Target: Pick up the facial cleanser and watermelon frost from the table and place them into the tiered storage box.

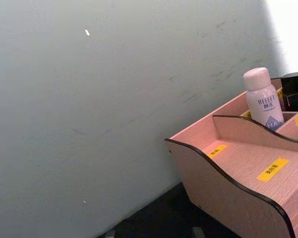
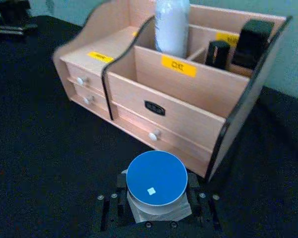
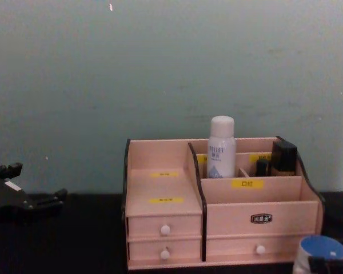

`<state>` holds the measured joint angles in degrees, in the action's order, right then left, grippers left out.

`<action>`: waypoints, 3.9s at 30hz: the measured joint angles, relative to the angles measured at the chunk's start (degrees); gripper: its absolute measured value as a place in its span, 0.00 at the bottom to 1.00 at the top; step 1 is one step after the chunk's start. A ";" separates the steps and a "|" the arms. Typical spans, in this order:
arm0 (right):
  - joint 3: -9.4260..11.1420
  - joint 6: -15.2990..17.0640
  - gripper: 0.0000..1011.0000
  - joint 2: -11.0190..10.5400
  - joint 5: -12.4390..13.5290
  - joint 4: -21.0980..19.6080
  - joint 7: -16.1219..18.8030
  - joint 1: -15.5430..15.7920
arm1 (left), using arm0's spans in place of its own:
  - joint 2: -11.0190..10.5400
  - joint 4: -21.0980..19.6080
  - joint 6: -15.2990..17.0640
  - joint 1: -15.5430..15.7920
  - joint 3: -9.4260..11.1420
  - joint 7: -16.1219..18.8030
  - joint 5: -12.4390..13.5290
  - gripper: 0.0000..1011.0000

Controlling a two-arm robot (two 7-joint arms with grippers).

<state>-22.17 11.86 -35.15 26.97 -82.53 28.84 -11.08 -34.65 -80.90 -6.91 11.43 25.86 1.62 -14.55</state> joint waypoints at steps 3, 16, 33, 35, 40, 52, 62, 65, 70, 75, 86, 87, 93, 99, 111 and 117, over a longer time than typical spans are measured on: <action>0.13 -0.02 0.71 -0.40 0.37 -1.11 0.62 0.16 | 0.00 0.00 0.00 0.00 0.00 0.00 0.00 0.99; -1.76 0.88 0.71 -1.11 2.91 -4.88 4.57 -2.52 | 0.00 0.00 0.00 0.00 0.00 0.00 0.00 0.99; -7.37 1.67 0.71 1.52 3.89 -3.85 7.66 -11.21 | 0.00 0.00 0.00 0.00 0.00 0.00 0.00 0.99; -7.90 1.68 0.71 1.81 3.80 -3.52 7.73 -11.90 | 0.00 0.00 0.00 0.00 0.00 0.00 0.00 0.99; -10.07 1.66 0.71 3.51 3.19 -1.21 7.86 -15.05 | 0.00 0.00 0.00 0.00 0.00 0.00 0.00 0.99; -12.87 1.43 0.71 6.97 2.76 4.03 8.60 -19.99 | 0.00 0.00 0.00 0.00 0.00 0.00 0.00 0.99; -15.01 0.70 0.71 10.93 1.92 10.96 9.20 -24.20 | 0.00 0.00 0.00 0.00 0.00 0.00 0.00 0.99; -15.38 0.43 0.71 11.80 1.66 12.56 9.43 -25.00 | 0.00 0.00 0.00 0.00 0.00 0.00 0.00 0.99; -15.97 -0.32 0.71 13.75 1.14 16.04 9.89 -26.82 | 0.00 0.00 0.00 0.00 0.00 0.00 0.00 0.99; -16.17 -0.92 0.71 15.41 0.66 18.76 10.06 -28.28 | 0.00 0.00 0.00 0.00 0.00 0.00 0.00 0.99; -16.22 -1.59 0.71 17.92 -0.10 22.79 10.09 -30.14 | 0.00 0.00 0.00 0.00 0.00 0.00 0.00 0.99; -16.20 -1.66 0.71 18.23 -0.23 23.31 10.09 -30.37 | 0.00 0.00 0.00 0.00 0.00 0.00 0.00 0.99; -16.02 -1.96 0.71 19.61 -0.78 25.90 10.09 -31.55 | 0.00 0.00 0.00 0.00 0.00 0.00 0.00 0.99; -15.66 -2.24 0.71 21.10 -1.27 28.74 10.24 -32.85 | 0.00 0.00 0.00 0.00 0.00 0.00 0.00 0.99; -15.03 -2.92 0.71 23.31 -2.11 32.94 10.56 -34.37 | 0.00 0.00 0.00 0.00 0.00 0.00 0.00 0.99; -14.63 -3.14 0.71 24.08 -2.63 34.26 10.54 -34.65 | 0.00 0.00 0.00 0.00 0.00 0.00 0.00 0.99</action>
<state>-36.80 8.73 -11.07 24.34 -48.27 39.38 -45.74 -34.64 -80.90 -6.91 11.43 25.86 1.62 -14.55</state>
